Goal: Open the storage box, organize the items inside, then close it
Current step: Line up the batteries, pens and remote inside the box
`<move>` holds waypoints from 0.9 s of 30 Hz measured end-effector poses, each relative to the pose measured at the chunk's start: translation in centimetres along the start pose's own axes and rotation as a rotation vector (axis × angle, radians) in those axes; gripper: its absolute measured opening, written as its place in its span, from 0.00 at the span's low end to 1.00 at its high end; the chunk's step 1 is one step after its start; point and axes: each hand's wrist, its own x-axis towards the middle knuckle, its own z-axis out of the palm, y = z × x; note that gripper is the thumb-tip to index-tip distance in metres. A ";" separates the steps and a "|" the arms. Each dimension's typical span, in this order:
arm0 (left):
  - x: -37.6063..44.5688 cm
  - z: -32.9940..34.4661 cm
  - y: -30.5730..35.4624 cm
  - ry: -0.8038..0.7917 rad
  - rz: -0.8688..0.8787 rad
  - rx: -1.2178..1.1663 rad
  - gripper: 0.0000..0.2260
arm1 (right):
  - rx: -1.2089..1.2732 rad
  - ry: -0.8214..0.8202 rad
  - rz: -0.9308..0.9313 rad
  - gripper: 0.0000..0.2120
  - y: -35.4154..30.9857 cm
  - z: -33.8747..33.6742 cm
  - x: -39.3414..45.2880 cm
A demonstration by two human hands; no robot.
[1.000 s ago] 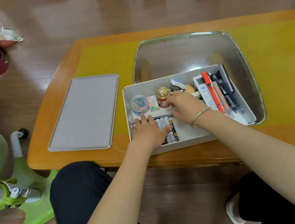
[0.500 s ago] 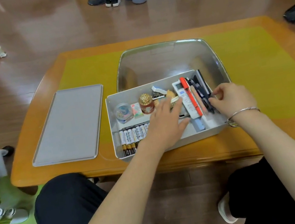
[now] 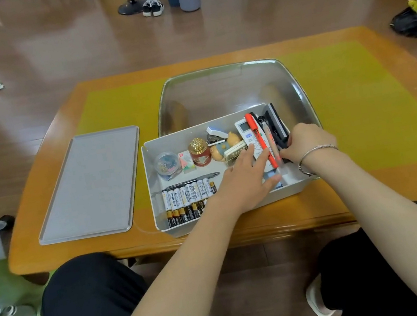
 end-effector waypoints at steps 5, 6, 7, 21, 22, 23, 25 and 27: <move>0.1 0.2 -0.2 0.017 0.011 -0.048 0.32 | 0.089 0.042 -0.032 0.14 0.5 -0.1 -0.3; 0.2 0.2 -0.3 0.020 0.015 -0.063 0.32 | 0.121 0.074 -0.051 0.17 0.6 -0.1 -0.5; 0.2 0.3 -0.3 0.023 0.018 -0.074 0.32 | 0.152 0.113 -0.070 0.19 0.7 -0.2 -0.7; -1.7 -2.7 -2.7 0.710 -0.069 -0.326 0.22 | 0.253 0.232 -0.483 0.07 -1.1 -1.9 -1.4; -2.1 -3.3 -3.2 0.736 -0.118 -0.390 0.22 | 0.223 0.228 -0.515 0.08 -1.4 -1.8 -1.5; -2.5 -3.8 -3.7 0.726 -0.164 -0.455 0.22 | 0.193 0.219 -0.539 0.10 -1.8 -1.6 -1.6; -3.3 -4.9 -4.9 0.668 -0.206 -0.538 0.21 | 0.131 0.197 -0.564 0.11 -2.5 -1.3 -1.9; -4.3 -5.7 -6.0 0.617 -0.192 -0.546 0.15 | 0.085 0.162 -0.594 0.11 -3.5 -0.8 -2.2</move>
